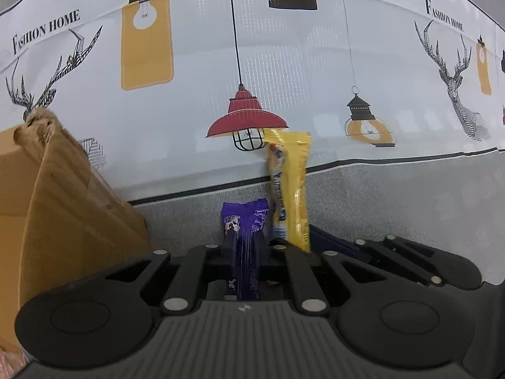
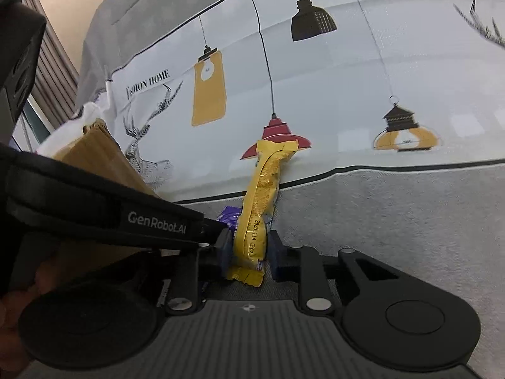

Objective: Organize snacks
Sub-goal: 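Grasp the purple bar with left tool while right tool grasps the yellow bar, then lift both held bars and carry them over the box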

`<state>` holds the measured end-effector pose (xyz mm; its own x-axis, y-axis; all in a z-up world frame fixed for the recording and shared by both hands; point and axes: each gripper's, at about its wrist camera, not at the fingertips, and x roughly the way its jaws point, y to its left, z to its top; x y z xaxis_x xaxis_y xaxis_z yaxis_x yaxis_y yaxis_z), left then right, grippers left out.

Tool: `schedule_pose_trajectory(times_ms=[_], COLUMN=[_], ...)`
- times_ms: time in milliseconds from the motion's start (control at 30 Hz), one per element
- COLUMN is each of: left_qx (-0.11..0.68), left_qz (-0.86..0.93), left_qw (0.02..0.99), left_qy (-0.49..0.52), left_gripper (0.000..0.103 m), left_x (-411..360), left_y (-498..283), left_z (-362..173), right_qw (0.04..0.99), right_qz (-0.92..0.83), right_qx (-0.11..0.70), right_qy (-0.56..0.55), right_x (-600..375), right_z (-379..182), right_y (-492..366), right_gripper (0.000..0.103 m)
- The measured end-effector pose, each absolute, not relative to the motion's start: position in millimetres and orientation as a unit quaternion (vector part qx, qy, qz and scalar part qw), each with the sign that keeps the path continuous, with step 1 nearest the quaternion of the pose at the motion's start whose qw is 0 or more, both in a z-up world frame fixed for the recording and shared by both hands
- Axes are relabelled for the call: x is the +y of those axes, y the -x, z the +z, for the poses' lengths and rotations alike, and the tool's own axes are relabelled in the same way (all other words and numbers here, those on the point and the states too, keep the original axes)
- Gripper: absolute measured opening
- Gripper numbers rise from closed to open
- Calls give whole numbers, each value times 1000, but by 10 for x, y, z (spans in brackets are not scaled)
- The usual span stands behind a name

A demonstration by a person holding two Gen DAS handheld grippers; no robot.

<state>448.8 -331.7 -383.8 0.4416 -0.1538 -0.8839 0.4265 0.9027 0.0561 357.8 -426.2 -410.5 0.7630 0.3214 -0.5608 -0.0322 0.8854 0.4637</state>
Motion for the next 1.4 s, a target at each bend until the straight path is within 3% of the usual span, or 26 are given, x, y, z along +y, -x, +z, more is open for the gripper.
schedule_pose_trajectory(times_ms=[333,367,433,467,500,567,600,633,667,700,733,1033,1400], left_qx=[519,518,515,522,527,522,518,515,511,509,510,499,448], left_qz=[-194,-190,-179,-173,-171,-174,-178,-187,-193,-196,-198,-223,-234], left_qw=[822,822,824,821,820,825,826,826,827,826,825,831,862], left_qy=[-128,-138,-156,-156,-146,-127,-131,-131,-133,-138,-139,-103,-32], left_gripper=[10,14,36,53,55,56,48,38,20,16,16,15,15], left_x=[-3252,-3253,-3250,-3237,-3205,-3140,-3143,-3152,-3167,-3188,-3200,-3142,-2524], left_y=[-4006,-3953,-3878,-3862,-3859,-3857,-3852,-3843,-3831,-3819,-3809,-3548,-2905], left_z=[-3811,-3847,-3909,-3953,-3995,-4031,-4029,-4018,-4005,-3992,-3986,-3561,-2653], right_qw=[909,905,902,902,902,905,907,908,909,909,910,899,926], right_qz=[65,59,37,29,21,26,38,46,49,49,43,22,-14], right_qx=[348,354,367,369,366,352,347,348,355,362,370,362,292], right_qy=[-220,-228,-224,-223,-227,-236,-235,-229,-215,-199,-184,-247,-240], right_x=[-4605,-4656,-4704,-4720,-4739,-4760,-4741,-4715,-4668,-4619,-4582,-4687,-4332], right_z=[-3820,-3834,-3868,-3880,-3884,-3874,-3882,-3901,-3936,-3977,-4002,-3836,-3029], right_y=[-3105,-3086,-3092,-3102,-3109,-3135,-3170,-3210,-3267,-3317,-3355,-2998,-2135], right_gripper=[26,26,27,31,38,72,76,75,62,46,20,18,18])
